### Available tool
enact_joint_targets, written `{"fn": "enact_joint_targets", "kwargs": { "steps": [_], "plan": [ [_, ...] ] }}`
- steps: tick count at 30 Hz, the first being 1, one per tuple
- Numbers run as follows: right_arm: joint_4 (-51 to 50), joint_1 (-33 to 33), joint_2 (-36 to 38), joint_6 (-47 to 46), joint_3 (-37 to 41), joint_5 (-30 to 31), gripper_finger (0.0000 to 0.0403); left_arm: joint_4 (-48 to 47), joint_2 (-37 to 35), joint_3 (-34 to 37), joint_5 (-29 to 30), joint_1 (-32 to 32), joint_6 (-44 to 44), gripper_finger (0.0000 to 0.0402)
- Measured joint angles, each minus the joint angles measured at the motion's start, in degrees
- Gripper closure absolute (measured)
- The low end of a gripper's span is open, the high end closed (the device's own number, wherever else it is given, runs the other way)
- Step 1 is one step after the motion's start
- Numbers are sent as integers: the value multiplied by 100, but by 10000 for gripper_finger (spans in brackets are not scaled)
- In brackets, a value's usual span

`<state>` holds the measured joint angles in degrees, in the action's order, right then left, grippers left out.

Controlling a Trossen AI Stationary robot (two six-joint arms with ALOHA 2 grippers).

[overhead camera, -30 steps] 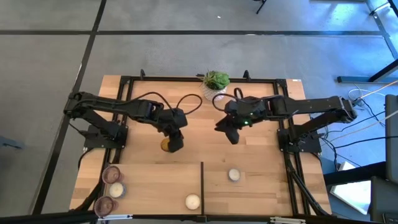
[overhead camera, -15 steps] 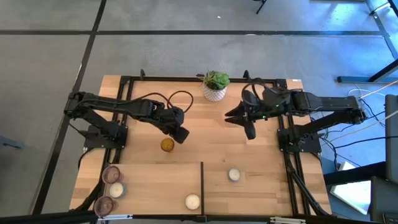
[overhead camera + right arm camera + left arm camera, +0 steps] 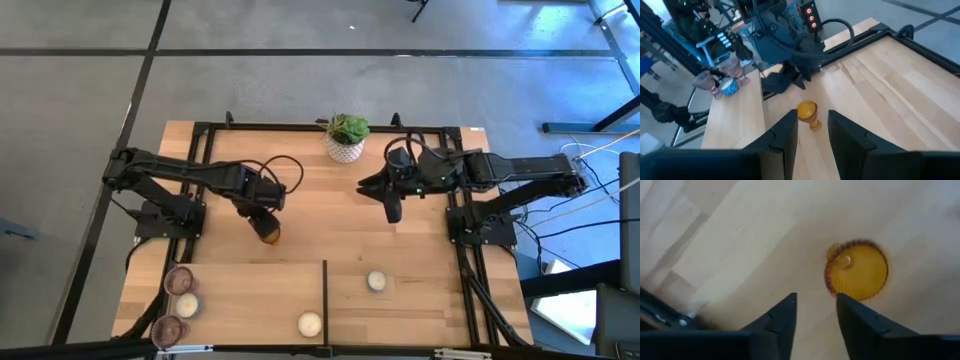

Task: Pick & Place candle stick holders
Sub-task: Put the yellow glass on the shelf

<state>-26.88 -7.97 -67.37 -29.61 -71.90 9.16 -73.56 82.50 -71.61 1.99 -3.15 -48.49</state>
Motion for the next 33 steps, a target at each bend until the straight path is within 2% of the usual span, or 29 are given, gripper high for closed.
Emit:
{"fn": "enact_joint_targets", "kwargs": {
  "steps": [5, 12, 20, 26, 30, 33],
  "plan": [
    [107, -161, -120, -102, 0, 135, 292, 407, -63, -2, 83, -19, -414, 215],
    [97, -205, -160, -150, 0, 134, 293, 149, -31, 0, 426, -169, -953, 171],
    [136, -256, -201, -255, 0, 180, 293, 201, -34, 29, 709, -332, -1123, 170],
    [144, -317, -414, -258, 0, 265, 293, 875, -33, 814, 90, -405, -1358, 169],
    [167, -345, -579, -345, 0, 265, 293, 1557, -28, 1321, 87, -480, -1531, 171],
    [200, -345, -656, -406, 0, 263, 293, 1656, -28, 1414, 114, -479, -1584, 171]
  ]
}}
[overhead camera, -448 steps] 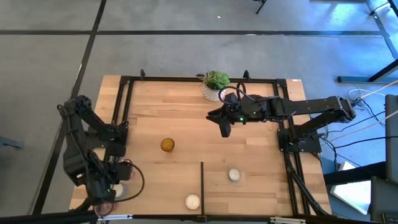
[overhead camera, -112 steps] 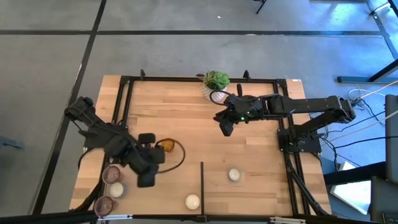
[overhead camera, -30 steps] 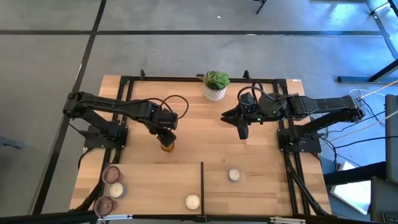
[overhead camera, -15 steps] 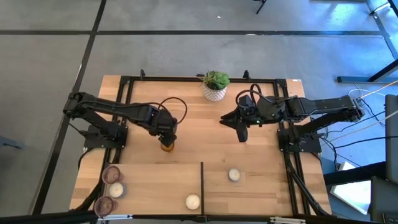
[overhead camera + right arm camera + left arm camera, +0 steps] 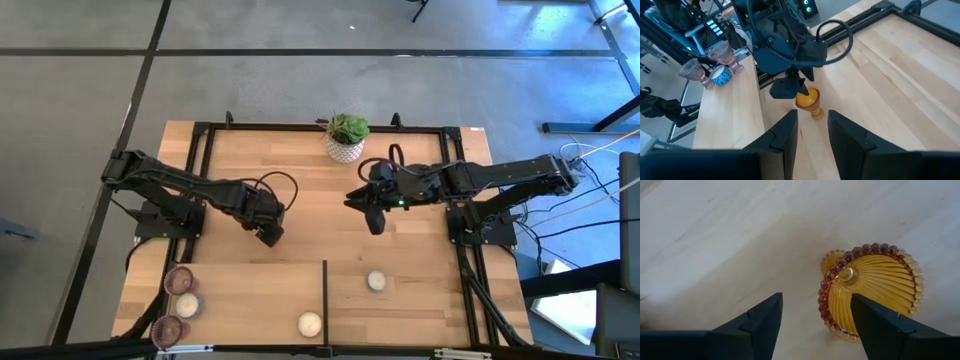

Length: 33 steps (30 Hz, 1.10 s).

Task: Pick & Place candle stick holders
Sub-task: Put the yellow glass on the shelf

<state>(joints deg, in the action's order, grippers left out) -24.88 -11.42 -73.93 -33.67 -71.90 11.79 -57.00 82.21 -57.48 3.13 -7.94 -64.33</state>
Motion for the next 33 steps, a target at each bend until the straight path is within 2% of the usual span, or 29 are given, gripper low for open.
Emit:
{"fn": "enact_joint_targets", "kwargs": {
  "steps": [13, 24, 33],
  "plan": [
    [318, 13, -26, 111, 0, 10, 293, 121, -2, 1, -163, 285, 409, 173],
    [333, 13, -26, 92, 0, 11, 293, 293, 90, 5, -446, 505, 607, 206],
    [327, 7, -26, 63, 0, 4, 293, 284, 232, 9, -552, 494, 697, 210]
  ]
}}
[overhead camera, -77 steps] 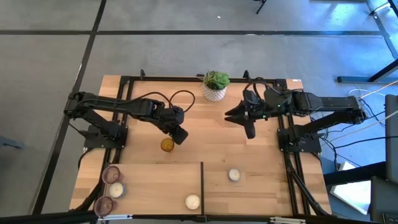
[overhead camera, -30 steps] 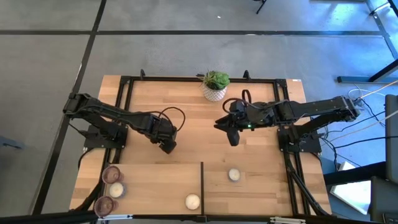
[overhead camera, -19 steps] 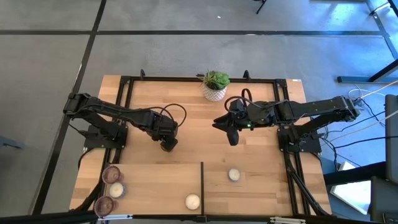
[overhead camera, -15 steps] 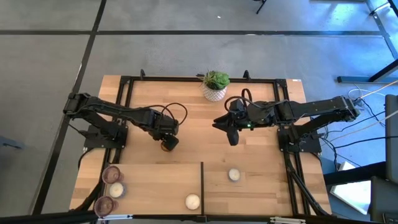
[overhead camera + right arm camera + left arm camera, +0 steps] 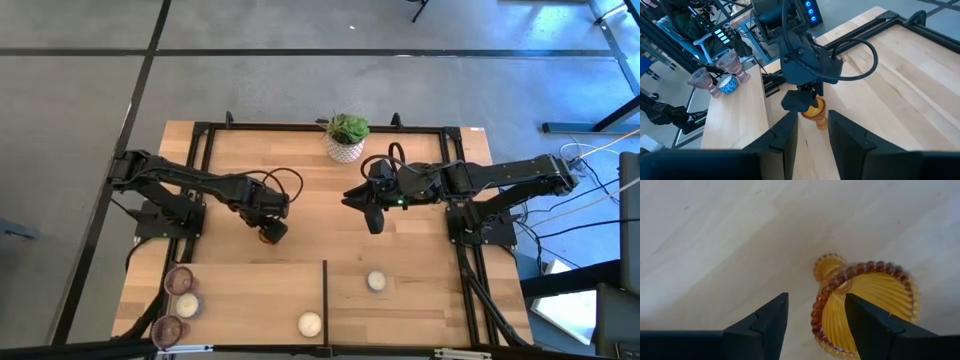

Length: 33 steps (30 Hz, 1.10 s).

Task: Pick & Place candle stick holders
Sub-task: Put the yellow glass on the shelf

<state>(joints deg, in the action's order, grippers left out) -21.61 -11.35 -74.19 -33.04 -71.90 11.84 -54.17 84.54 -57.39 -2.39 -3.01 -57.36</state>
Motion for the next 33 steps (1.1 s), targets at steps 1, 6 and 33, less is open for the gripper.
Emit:
{"fn": "enact_joint_targets", "kwargs": {
  "steps": [1, 6, 33],
  "plan": [
    [1, 0, 0, -1, 0, -2, 292, -4, 19, 1, -25, 0, 26, 210],
    [-2, 0, 2, -5, 0, -31, 292, 23, 162, -4, -215, 0, 65, 210],
    [-24, 0, 2, 44, 0, -44, 292, -24, -119, 15, -254, -204, 405, 386]
  ]
}}
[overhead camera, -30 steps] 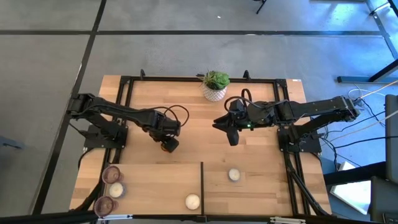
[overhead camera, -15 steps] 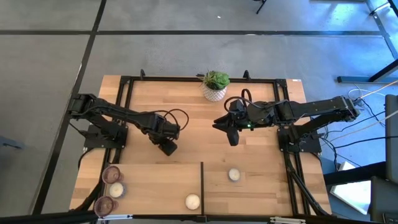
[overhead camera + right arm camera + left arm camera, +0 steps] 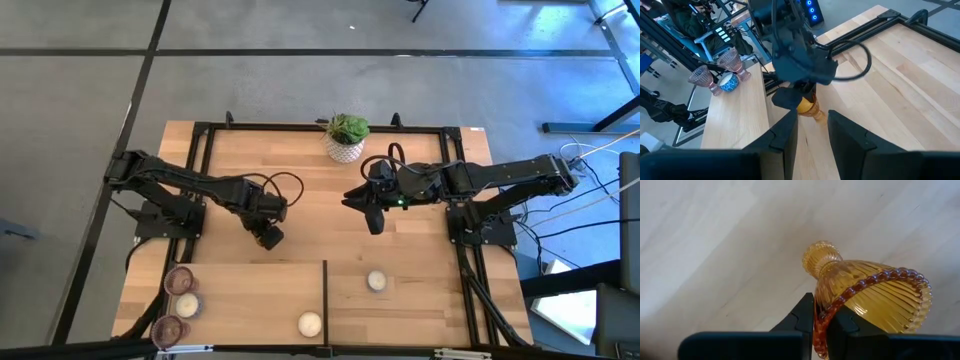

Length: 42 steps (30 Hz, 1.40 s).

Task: Pick & Place candle stick holders
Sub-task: Put the yellow glass on the shelf

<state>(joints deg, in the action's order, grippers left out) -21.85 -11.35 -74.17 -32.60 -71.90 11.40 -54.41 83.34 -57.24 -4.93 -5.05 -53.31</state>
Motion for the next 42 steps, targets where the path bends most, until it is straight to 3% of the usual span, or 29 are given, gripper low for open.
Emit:
{"fn": "enact_joint_targets", "kwargs": {
  "steps": [5, 11, 22, 29, 35, 42],
  "plan": [
    [0, 0, 0, 0, 0, 0, 292, -17, -290, -140, -69, 245, 50, 386],
    [-4, 0, 0, 0, 0, 0, 292, -356, -661, -666, -652, 444, 286, 386],
    [-19, 0, 2, 4, 0, 63, 293, -2398, -676, -3034, -721, 188, 677, 386],
    [-22, 0, 2, 46, 0, 61, 293, -3639, 191, -4556, -1021, -543, 1077, 386],
    [-48, 0, 2, 46, 0, 61, 293, -3542, 1199, -5621, -1454, -1083, 1763, 386],
    [-165, 0, 2, 41, 0, 59, 293, -3555, 2184, -6718, -1300, -1440, 2534, 386]
  ]
}}
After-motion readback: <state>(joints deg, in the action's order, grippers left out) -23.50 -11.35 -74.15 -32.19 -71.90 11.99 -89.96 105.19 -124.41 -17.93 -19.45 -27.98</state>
